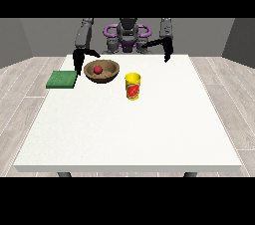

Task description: Pick the cup and pour the ball into the bowl, then pick the bowl and place it on the pad

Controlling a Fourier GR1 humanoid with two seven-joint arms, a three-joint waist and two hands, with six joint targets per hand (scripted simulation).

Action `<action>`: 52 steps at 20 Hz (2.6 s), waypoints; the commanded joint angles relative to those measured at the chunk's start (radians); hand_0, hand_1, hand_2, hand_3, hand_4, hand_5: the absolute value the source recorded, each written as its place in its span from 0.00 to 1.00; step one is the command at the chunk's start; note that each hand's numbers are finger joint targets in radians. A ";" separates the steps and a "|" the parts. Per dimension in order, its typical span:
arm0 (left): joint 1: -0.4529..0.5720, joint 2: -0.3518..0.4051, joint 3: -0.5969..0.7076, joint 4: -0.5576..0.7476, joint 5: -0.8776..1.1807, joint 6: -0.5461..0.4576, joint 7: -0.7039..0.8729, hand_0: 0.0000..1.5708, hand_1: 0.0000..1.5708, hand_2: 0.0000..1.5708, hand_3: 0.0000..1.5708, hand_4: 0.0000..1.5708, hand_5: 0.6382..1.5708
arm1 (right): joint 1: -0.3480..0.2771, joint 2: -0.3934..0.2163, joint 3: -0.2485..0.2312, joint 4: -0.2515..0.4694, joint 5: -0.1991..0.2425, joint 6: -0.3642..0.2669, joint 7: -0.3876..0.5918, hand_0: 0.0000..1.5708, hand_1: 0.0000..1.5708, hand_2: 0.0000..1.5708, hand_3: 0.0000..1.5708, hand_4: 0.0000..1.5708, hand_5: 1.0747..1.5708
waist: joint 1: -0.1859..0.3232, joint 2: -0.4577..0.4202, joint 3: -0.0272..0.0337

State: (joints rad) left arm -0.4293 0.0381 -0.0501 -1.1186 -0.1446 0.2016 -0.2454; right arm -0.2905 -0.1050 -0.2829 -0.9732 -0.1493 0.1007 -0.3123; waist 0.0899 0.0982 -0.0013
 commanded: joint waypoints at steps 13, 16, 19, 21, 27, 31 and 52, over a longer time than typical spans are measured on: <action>0.019 0.073 0.048 -0.180 0.036 -0.106 0.079 0.00 0.00 0.00 0.00 0.00 0.99 | -0.124 -0.041 -0.029 0.399 -0.003 -0.004 -0.257 0.00 0.00 0.00 0.00 0.09 0.99 | 0.023 0.047 0.0021; 0.054 0.073 0.080 -0.106 0.042 -0.112 -0.005 0.00 0.00 0.00 0.00 0.00 0.99 | -0.180 -0.025 -0.002 0.381 -0.019 -0.006 -0.172 0.00 0.00 0.00 0.00 0.09 0.99 | -0.011 0.038 0.0016; 0.011 0.120 0.092 -0.163 0.080 -0.173 -0.016 0.00 0.00 0.00 0.00 0.00 1.00 | -0.115 -0.048 -0.082 0.434 -0.041 -0.117 -0.129 0.50 0.50 0.25 0.00 0.28 0.92 | 0.034 0.125 0.0019; 0.025 0.102 0.063 -0.181 0.056 -0.156 0.004 0.00 0.00 0.00 0.00 0.22 1.00 | -0.042 -0.074 -0.014 0.454 0.064 -0.195 -0.118 1.00 1.00 1.00 0.30 0.50 0.84 | 0.060 0.099 0.0008; 0.003 0.065 0.038 -0.167 0.061 -0.164 0.003 0.00 0.00 0.00 0.00 0.45 0.94 | -0.026 -0.094 0.083 0.386 0.245 -0.501 -0.081 1.00 1.00 1.00 0.95 0.59 0.98 | 0.121 0.097 -0.0044; -0.007 0.104 0.097 -0.104 0.092 -0.179 0.029 0.00 0.00 0.00 0.00 0.59 0.86 | -0.063 -0.109 0.128 0.331 0.281 -0.527 0.121 1.00 1.00 1.00 0.75 0.57 0.99 | 0.075 0.000 -0.0038; 0.102 0.175 0.203 -0.045 0.165 -0.246 -0.075 0.00 0.00 0.00 0.00 0.74 0.88 | -0.225 -0.389 0.034 0.182 0.222 -0.257 0.464 1.00 1.00 1.00 0.14 0.56 1.00 | -0.020 -0.014 0.0015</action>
State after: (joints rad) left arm -0.2979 0.2018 0.1469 -1.1410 0.0037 -0.0142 -0.2865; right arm -0.4655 -0.4361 -0.1861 -0.8255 0.0924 -0.1580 0.1843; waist 0.0235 0.0012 -0.0003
